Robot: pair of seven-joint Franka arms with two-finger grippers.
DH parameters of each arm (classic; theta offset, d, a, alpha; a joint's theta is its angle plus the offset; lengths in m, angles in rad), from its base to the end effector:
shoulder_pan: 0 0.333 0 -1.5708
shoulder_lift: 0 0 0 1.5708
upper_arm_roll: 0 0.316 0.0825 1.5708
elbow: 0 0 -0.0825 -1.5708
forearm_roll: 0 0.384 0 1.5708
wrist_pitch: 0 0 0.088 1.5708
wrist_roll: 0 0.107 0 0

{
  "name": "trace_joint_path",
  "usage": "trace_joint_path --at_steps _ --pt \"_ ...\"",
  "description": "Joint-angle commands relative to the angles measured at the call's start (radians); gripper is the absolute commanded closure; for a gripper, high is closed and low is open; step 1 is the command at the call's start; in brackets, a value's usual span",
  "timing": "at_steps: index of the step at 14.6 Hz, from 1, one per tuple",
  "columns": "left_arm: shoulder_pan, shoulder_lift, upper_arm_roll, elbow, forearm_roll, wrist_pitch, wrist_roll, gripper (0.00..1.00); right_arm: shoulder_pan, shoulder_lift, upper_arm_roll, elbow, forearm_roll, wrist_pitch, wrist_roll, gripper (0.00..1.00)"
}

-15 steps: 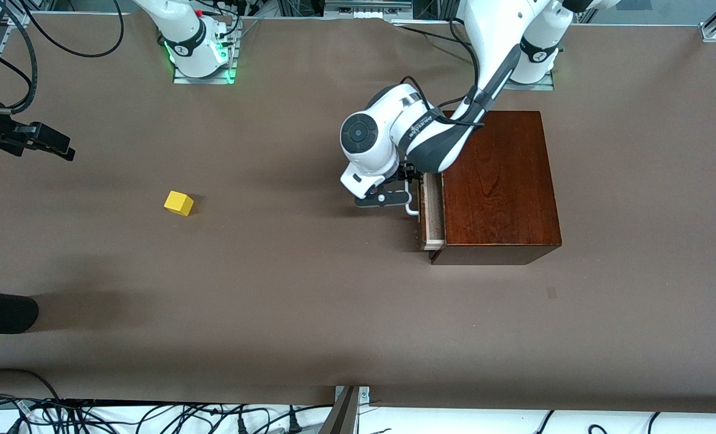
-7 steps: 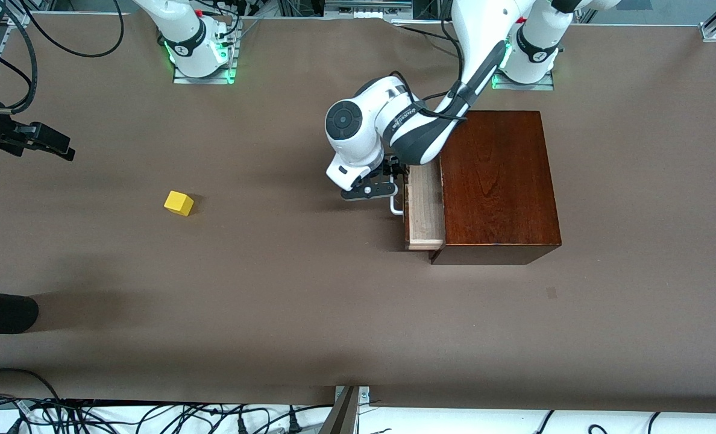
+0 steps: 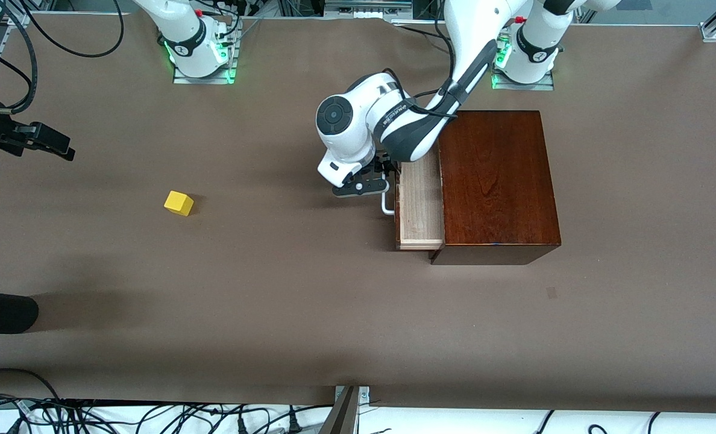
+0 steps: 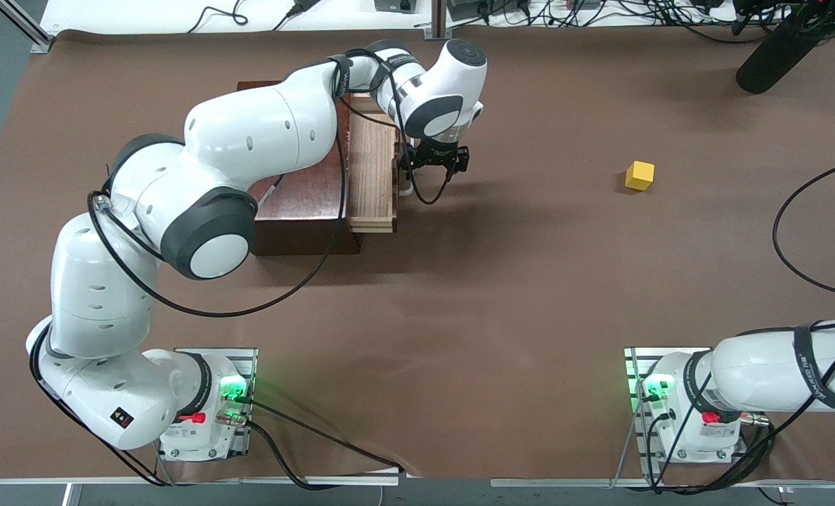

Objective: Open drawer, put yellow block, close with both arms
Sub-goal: 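Pull the drawer open by its handle with the left gripper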

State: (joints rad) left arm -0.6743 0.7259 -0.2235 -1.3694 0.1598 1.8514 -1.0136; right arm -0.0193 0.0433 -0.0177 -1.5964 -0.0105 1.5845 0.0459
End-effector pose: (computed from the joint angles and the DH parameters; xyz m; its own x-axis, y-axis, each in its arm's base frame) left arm 0.4730 -0.5241 0.2770 0.9868 0.1028 -0.1250 0.0785 -0.9795 -0.1854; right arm 0.5664 -0.0219 0.5893 0.9951 -0.0826 -0.0546 -0.0820 -0.9965 0.0138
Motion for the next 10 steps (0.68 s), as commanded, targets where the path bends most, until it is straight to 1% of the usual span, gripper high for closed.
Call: trace_joint_path --at_steps 1,3,9,10 --pt "-0.076 0.081 -0.027 0.119 -0.049 0.029 -0.091 0.0 -0.014 -0.002 0.016 0.004 -0.011 0.002 0.012 0.0" --pt "-0.088 0.093 -0.027 0.136 -0.049 0.029 -0.109 0.0 -0.014 -0.002 0.015 0.004 -0.011 0.002 0.012 0.0" --pt "-0.088 0.092 -0.03 0.145 -0.051 0.046 -0.112 0.0 -0.013 -0.002 0.015 0.004 -0.011 0.002 0.012 0.0" --pt "-0.09 0.092 -0.03 0.161 -0.051 0.046 -0.112 0.0 -0.013 -0.002 0.016 0.004 -0.011 0.002 0.012 0.0"
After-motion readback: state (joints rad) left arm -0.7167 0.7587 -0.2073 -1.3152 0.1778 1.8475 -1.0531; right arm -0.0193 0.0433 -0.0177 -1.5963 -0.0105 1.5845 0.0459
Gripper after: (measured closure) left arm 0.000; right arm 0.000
